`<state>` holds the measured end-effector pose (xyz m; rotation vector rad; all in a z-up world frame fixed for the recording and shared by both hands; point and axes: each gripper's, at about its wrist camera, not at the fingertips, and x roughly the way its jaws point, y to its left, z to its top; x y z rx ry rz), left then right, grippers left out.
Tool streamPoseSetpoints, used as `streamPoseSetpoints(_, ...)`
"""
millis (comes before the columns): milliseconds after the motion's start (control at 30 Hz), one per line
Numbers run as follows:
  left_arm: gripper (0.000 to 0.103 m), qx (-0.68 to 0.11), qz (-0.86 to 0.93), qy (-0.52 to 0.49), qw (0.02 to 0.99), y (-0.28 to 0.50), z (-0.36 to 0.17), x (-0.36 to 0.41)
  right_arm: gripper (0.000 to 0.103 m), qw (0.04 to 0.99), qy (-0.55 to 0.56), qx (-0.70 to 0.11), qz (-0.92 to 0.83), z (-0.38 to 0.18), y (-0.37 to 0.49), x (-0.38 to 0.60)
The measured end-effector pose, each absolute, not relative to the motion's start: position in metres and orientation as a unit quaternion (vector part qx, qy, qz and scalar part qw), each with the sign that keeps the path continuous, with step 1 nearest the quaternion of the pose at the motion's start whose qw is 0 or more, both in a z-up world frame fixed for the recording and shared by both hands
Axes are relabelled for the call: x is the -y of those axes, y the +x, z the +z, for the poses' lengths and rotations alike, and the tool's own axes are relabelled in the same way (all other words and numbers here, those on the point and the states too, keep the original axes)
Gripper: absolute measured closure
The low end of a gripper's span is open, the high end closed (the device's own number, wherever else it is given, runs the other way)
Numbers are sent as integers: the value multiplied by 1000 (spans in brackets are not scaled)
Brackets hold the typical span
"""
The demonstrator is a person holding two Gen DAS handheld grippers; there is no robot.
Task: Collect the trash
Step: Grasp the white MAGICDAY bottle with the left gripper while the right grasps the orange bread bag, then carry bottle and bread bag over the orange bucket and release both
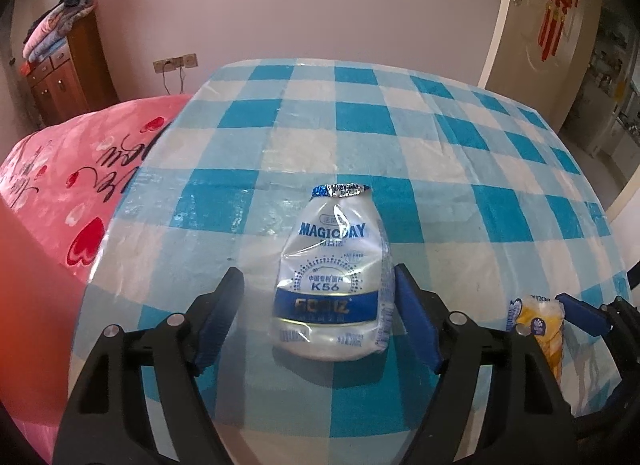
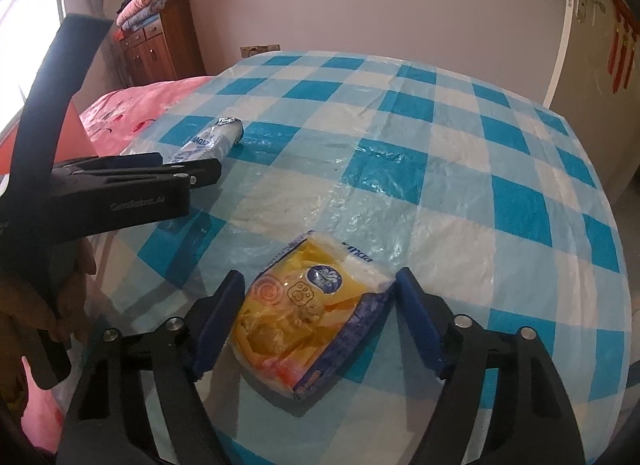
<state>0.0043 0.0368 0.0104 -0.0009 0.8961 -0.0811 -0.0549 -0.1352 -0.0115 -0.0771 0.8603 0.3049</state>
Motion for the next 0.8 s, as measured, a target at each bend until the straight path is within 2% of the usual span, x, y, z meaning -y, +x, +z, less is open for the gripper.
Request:
streamPoseSetpoints(100, 27, -437, -44, -3, 899, 7, 8, -35, 32, 898, -38, -414, 147, -11, -55, 135)
streamPoseSetpoints(167, 31, -435, -40, 3, 899, 6, 8, -34, 35, 898, -36, -413, 148, -11, -55, 137)
streamPoseSetpoints(233, 43, -433, -27, 11, 901, 6, 8, -34, 38, 898, -33, -413, 149, -11, -54, 137)
streamPoseSetpoints(367, 43, -433, -37, -14, 900, 5, 9, -42, 46, 898, -31, -411, 153, -10, -55, 138)
streamPoseSetpoints(800, 43, -413, -59, -38, 908, -29, 29, -59, 61, 903, -37, -391, 176, -3, -63, 133)
